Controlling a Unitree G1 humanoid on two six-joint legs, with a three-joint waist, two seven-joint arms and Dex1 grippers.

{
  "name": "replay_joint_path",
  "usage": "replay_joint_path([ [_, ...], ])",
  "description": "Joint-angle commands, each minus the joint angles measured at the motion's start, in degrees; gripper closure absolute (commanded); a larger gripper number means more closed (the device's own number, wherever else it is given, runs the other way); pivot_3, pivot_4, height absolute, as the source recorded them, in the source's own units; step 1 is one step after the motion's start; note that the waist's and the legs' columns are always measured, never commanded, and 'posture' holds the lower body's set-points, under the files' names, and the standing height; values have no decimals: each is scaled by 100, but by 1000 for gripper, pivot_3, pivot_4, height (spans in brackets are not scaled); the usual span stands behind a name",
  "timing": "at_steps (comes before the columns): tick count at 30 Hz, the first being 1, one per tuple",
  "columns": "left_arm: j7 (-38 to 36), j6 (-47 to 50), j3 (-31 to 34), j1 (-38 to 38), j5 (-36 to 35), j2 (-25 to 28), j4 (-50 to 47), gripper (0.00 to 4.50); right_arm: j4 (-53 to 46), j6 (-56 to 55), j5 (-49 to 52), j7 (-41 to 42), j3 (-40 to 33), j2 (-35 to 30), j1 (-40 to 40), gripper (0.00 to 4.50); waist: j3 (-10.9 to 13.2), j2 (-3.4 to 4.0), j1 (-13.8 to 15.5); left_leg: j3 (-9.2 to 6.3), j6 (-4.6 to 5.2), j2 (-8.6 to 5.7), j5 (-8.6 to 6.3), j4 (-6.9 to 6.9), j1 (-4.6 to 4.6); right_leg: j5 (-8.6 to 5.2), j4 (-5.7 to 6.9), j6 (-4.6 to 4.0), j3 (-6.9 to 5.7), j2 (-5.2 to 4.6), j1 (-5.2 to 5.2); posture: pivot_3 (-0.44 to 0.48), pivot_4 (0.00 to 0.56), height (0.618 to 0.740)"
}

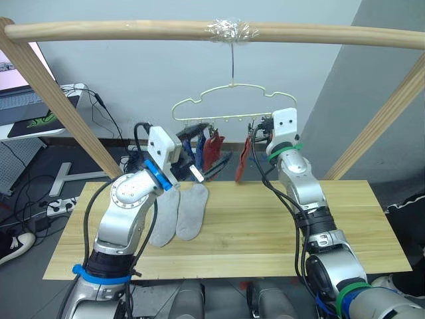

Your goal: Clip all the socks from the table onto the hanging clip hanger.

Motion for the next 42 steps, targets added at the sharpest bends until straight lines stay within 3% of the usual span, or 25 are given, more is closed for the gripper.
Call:
replay_joint_path([
  [1,350,646,58,372,263,113,276,0,-824,912,488,666,-49,-234,95,4488,2,1,-4,0,0,0,0,0,-1,0,0,0,0,0,0,181,171,740],
  [10,953,1085,323,410,586,-10,1971,0,-1728,2312,882,1068,-133,-668,112,4488,15,4,-5,-1,3,2,2,4,1,-14,1,21,-2,2,0,164,193,740],
  [25,1062,1,-291,-789,1416,-831,5198,0,-1944,2773,892,1005,-192,-784,39,4488,23,-5,-11,-2,3,1,1,1,-3,-14,-2,23,-4,2,-1,121,199,740],
  [29,883,83,-308,-764,1417,-879,5478,866,-2011,2850,896,1003,-204,-806,49,4500,23,-5,-29,-2,3,1,1,0,0,-14,-2,23,-4,1,1,121,199,740],
  [35,618,97,-280,-512,1321,-891,5087,2659,-1979,2894,918,1027,-281,-871,8,4500,23,-5,-35,-1,3,0,2,3,4,-14,-2,24,-3,0,7,121,199,740],
  [42,151,228,-357,115,978,-1003,3501,4480,-1828,3389,1308,964,-686,-841,-377,4500,39,-4,-50,-1,3,1,1,2,-1,-15,-4,24,-2,-1,3,111,204,740],
])
